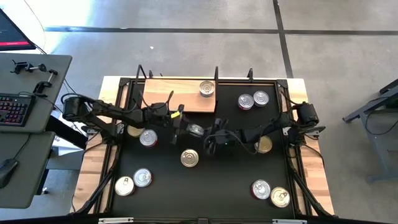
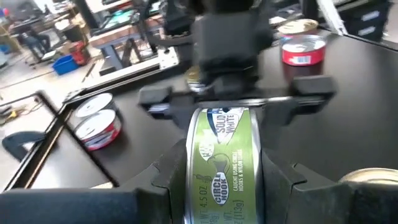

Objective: Stack canned seafood by type on shelf
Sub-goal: Put the green tuna can on the shelf

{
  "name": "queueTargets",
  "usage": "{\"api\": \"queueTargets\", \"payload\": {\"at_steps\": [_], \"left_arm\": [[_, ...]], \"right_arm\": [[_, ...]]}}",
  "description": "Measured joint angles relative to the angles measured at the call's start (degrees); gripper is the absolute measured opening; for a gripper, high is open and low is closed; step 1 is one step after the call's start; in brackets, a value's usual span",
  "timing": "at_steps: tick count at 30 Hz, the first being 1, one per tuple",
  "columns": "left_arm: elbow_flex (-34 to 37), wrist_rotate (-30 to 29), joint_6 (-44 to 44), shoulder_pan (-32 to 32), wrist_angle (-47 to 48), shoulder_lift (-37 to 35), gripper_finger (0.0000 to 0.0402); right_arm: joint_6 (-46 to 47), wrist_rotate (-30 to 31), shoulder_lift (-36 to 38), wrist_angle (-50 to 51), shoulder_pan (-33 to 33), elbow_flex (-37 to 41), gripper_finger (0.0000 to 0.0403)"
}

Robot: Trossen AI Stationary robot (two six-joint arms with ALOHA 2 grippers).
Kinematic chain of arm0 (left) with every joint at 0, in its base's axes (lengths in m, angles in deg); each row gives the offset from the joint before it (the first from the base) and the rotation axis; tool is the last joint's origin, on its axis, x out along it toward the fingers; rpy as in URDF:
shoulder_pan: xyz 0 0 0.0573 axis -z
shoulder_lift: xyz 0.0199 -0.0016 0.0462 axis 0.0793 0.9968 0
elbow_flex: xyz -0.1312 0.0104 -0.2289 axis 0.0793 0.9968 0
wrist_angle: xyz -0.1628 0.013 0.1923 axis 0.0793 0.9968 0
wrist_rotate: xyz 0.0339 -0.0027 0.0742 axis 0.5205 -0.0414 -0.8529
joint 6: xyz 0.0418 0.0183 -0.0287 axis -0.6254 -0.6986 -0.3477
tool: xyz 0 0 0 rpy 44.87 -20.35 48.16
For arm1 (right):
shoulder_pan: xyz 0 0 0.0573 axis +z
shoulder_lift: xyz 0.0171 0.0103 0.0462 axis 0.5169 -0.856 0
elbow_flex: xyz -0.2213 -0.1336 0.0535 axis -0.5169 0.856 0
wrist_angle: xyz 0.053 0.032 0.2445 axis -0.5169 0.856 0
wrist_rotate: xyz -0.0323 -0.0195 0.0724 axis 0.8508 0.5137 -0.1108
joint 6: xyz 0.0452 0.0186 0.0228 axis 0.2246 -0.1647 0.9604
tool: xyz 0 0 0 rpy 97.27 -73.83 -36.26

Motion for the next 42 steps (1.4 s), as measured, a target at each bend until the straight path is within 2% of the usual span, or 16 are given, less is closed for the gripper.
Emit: {"api": "queueTargets", "payload": {"at_steps": [5,9,13,16,22,24,28,32,38,42], "left_arm": [[0.00,3.89,1.49,-0.45,-1.57,-0.15,0.0123],[0.55,4.76,1.62,-0.35,-2.59,-0.48,0.0123],[3.75,4.90,3.73,-0.35,-10.74,-1.05,0.0123],[6.45,4.47,5.21,-0.35,-14.96,-1.01,0.0123],[8.77,2.72,6.11,-0.30,-17.40,-1.06,0.0123],[8.81,2.84,6.33,-0.30,-17.21,-1.12,0.0134],[8.90,1.70,6.64,-0.41,-14.49,-1.18,0.0179],[8.87,0.27,3.44,-0.41,-10.16,-1.43,0.0208],[7.45,-7.66,-2.10,2.29,-3.33,-3.35,0.0218],[3.02,-14.70,-6.10,5.96,6.36,-3.37,0.0219]], "right_arm": [[-6.05,0.08,-1.98,-15.39,1.11,3.42,0.0245],[-8.05,3.64,-1.94,-20.48,2.42,3.95,0.0245],[-12.18,6.43,-2.00,-24.51,4.40,4.01,0.0237],[-13.69,7.81,-2.00,-27.02,5.15,4.01,0.0212],[-12.66,7.46,-2.00,-27.02,4.80,4.01,0.0130],[-12.62,7.24,-2.00,-26.80,4.45,3.80,0.0124],[-13.21,7.30,-1.97,-20.96,3.59,1.54,0.0124],[-8.76,6.98,-0.73,-5.55,2.79,-3.26,0.0124],[-1.89,7.09,-0.65,19.17,1.55,-11.99,0.0125],[-2.78,6.18,-0.65,23.30,0.81,-14.46,0.0126]]}}
